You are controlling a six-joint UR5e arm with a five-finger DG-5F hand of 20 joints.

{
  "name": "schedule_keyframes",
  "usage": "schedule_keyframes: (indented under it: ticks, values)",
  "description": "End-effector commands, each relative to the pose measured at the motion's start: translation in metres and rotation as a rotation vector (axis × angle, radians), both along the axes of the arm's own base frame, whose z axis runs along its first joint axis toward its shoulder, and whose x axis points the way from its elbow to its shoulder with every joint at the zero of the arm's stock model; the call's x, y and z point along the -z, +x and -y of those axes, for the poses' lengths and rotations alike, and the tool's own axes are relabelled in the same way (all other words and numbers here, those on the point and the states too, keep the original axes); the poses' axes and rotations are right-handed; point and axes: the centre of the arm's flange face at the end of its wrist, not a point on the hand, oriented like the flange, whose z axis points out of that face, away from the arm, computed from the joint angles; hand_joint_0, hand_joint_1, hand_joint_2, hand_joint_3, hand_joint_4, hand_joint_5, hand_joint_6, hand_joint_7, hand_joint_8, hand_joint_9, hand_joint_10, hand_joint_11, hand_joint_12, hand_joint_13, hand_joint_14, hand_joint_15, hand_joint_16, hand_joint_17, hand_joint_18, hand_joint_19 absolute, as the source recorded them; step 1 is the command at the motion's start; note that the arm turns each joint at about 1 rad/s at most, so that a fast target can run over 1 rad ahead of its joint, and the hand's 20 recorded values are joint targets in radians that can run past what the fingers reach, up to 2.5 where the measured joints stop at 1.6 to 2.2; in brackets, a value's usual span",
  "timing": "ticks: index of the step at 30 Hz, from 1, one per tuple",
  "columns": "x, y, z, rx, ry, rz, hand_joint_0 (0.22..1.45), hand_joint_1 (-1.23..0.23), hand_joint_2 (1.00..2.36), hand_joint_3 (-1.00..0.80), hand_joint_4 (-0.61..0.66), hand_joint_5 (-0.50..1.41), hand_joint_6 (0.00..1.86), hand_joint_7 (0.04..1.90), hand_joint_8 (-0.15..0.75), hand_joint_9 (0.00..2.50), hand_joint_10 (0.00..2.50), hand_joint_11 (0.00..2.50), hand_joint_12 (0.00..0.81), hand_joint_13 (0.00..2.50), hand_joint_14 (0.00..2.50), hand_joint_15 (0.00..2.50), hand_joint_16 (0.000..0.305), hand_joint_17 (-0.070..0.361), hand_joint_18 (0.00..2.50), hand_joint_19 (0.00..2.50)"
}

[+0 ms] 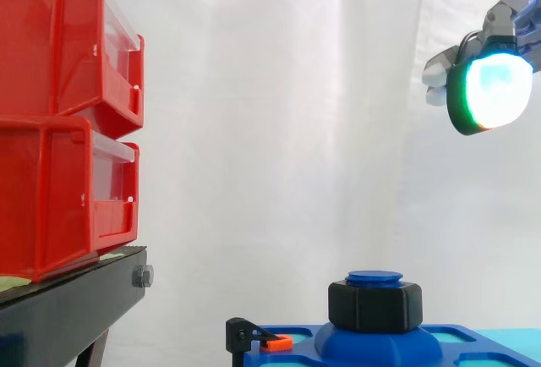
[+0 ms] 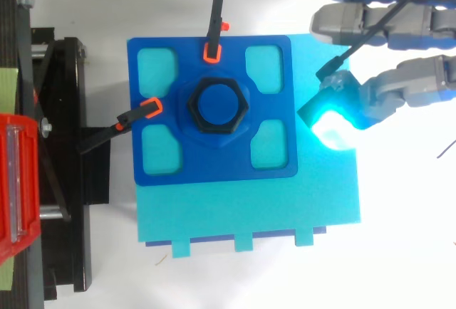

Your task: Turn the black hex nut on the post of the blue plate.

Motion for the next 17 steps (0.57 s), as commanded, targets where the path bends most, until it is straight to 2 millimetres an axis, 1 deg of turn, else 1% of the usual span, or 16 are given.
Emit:
schedule_keyframes:
  ticks: [1, 3, 6, 8, 11, 13, 14, 15, 16, 17]
  values:
    - [-0.0012, 0.0013, -0.0010, -0.002, 0.000, 0.010, 0.44, -0.45, 1.00, -0.50, 0.03, -0.26, 0.50, 0.74, 0.143, 0.00, 0.00, 0.00, 0.345, 0.00, 0.00, 0.00, 0.062, 0.140, 0.00, 0.01]
    - [-0.0007, 0.0014, -0.0010, -0.002, 0.000, 0.011, 0.44, -0.45, 1.00, -0.50, 0.03, -0.26, 0.50, 0.71, 0.148, 0.00, 0.00, 0.00, 0.346, 0.00, 0.00, 0.00, 0.063, 0.141, 0.00, 0.01]
    - [-0.0008, 0.0016, -0.0010, -0.002, 0.000, 0.013, 0.44, -0.45, 1.00, -0.50, 0.05, -0.25, 0.50, 0.75, 0.147, 0.00, 0.00, 0.00, 0.346, 0.00, 0.00, 0.00, 0.062, 0.140, 0.00, 0.01]
    - [0.0002, 0.0019, -0.0010, -0.002, 0.000, 0.010, 0.44, -0.45, 1.00, -0.50, 0.04, -0.25, 0.50, 0.70, 0.146, 0.00, 0.00, 0.00, 0.347, 0.00, 0.00, 0.00, 0.062, 0.140, 0.00, 0.02]
    - [-0.0007, 0.0013, -0.0001, 0.000, 0.000, 0.011, 0.44, -0.46, 1.00, -0.50, 0.04, -0.25, 0.50, 0.76, 0.141, 0.00, 0.00, 0.00, 0.345, 0.00, 0.00, 0.00, 0.061, 0.138, 0.00, 0.02]
    - [-0.0008, 0.0016, -0.0008, 0.000, 0.000, 0.013, 0.44, -0.46, 1.00, -0.50, 0.04, -0.25, 0.50, 0.70, 0.144, 0.00, 0.00, 0.00, 0.344, 0.00, 0.00, 0.00, 0.061, 0.138, 0.00, 0.02]
    - [-0.0008, 0.0015, -0.0001, 0.000, 0.000, 0.013, 0.45, -0.46, 1.00, -0.50, 0.04, -0.25, 0.50, 0.70, 0.142, 0.00, 0.00, 0.00, 0.344, 0.00, 0.00, 0.00, 0.061, 0.138, 0.00, 0.02]
    - [-0.0007, 0.0014, -0.0010, -0.002, 0.000, 0.011, 0.45, -0.46, 1.00, -0.50, 0.03, -0.25, 0.50, 0.71, 0.142, 0.00, 0.00, 0.00, 0.343, 0.00, 0.00, 0.00, 0.061, 0.138, 0.00, 0.02]
    - [-0.0007, 0.0014, -0.0010, -0.002, 0.000, 0.011, 0.45, -0.46, 1.00, -0.50, 0.04, -0.25, 0.50, 0.77, 0.139, 0.00, 0.00, 0.00, 0.342, 0.00, 0.00, 0.00, 0.061, 0.137, 0.00, 0.02]
    - [-0.0014, 0.0016, -0.0009, 0.000, 0.000, 0.013, 0.45, -0.46, 1.00, -0.50, 0.04, -0.25, 0.50, 0.77, 0.140, 0.00, 0.00, 0.00, 0.342, 0.00, 0.00, 0.00, 0.061, 0.137, 0.00, 0.02]
